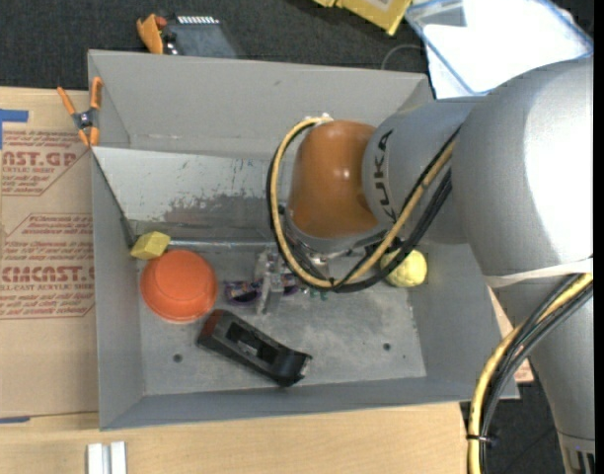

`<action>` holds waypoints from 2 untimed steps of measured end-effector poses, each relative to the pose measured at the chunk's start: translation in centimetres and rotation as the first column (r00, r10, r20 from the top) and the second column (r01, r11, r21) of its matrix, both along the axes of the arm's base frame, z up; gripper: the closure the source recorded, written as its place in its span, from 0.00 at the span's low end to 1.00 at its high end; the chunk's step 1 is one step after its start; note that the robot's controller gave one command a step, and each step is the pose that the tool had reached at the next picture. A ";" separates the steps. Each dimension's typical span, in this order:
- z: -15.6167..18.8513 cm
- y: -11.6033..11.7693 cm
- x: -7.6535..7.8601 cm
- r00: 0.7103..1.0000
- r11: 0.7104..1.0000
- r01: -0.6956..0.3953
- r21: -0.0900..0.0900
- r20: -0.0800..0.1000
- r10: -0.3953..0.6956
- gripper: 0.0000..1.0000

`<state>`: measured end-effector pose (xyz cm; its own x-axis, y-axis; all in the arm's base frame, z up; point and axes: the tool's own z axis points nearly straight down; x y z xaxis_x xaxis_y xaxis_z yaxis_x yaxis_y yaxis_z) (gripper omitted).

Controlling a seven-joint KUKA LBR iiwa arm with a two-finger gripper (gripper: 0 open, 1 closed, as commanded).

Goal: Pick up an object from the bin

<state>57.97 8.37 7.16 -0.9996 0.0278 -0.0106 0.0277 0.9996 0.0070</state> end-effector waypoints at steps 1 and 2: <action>0.0 0.0 0.0 1.000 1.000 0.000 0.000 0.000 0.000 1.00; 1.7 0.0 -0.3 1.000 1.000 0.000 -0.001 -0.008 0.000 1.00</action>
Offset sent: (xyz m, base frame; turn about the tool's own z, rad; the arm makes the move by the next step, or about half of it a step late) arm -0.0002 0.0000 0.0482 0.0000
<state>57.71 8.35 8.82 -0.9996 0.0276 -0.0026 0.0276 0.9996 0.0062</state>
